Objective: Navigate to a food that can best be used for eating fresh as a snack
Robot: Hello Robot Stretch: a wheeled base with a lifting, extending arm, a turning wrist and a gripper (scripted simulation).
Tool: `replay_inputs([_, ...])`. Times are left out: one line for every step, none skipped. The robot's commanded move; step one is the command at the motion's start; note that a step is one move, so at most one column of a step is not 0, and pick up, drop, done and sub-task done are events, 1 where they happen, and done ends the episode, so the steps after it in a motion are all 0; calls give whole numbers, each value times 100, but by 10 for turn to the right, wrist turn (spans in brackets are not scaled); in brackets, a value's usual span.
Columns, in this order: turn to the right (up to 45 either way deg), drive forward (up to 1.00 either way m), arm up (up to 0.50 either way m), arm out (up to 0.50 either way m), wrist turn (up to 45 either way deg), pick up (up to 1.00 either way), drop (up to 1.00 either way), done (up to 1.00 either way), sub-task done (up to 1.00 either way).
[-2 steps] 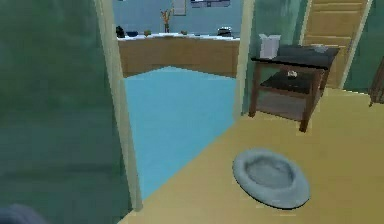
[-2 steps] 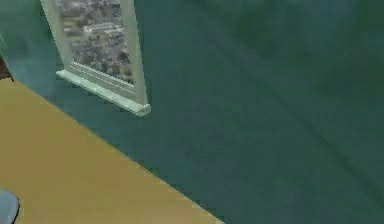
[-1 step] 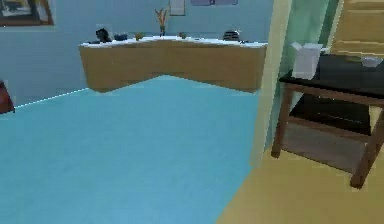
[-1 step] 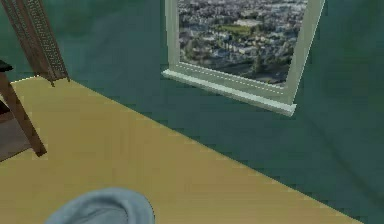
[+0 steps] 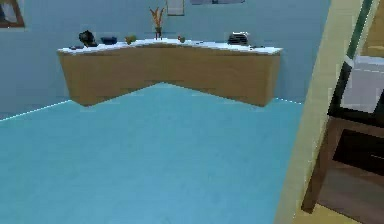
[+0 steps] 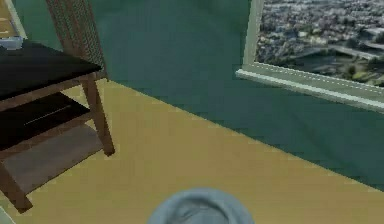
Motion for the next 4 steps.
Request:
replay_inputs([0,100,0,0,0,0,0,0,0])
replay_inputs([0,100,0,0,0,0,0,0,0])
replay_inputs([0,100,0,0,0,0,0,0,0])
replay_inputs([-30,0,0,0,0,0,0,0,0])
